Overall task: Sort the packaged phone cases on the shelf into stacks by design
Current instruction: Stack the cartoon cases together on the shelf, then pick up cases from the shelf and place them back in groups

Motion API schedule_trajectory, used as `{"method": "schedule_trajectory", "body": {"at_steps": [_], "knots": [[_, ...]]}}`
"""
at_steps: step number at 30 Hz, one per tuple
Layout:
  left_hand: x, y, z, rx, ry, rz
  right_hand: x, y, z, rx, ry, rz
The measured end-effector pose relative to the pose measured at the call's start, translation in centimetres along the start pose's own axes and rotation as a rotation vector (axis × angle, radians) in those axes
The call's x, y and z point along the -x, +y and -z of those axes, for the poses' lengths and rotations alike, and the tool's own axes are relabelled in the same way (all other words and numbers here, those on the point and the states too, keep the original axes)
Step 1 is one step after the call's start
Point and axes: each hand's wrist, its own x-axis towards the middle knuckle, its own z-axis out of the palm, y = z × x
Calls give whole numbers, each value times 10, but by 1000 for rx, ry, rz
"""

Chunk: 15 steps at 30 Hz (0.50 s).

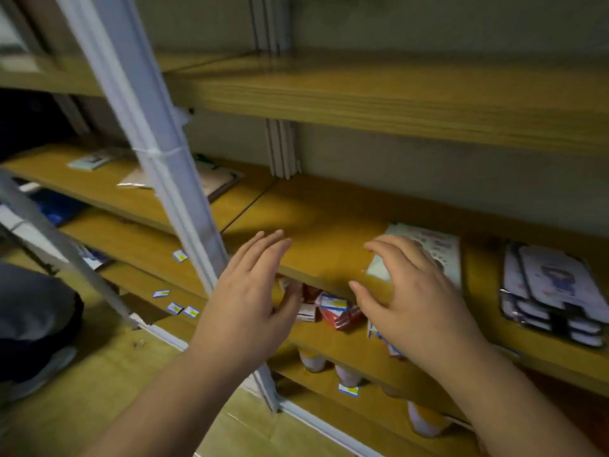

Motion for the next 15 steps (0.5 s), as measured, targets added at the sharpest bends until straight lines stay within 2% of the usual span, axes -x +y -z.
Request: {"method": "schedule_trajectory", "body": {"at_steps": [10, 15], "knots": [[65, -185, 110, 37, 145, 182, -50, -187, -106, -83, -70, 140], [81, -256, 148, 43, 130, 301, -74, -257, -142, -126, -77, 183]]}}
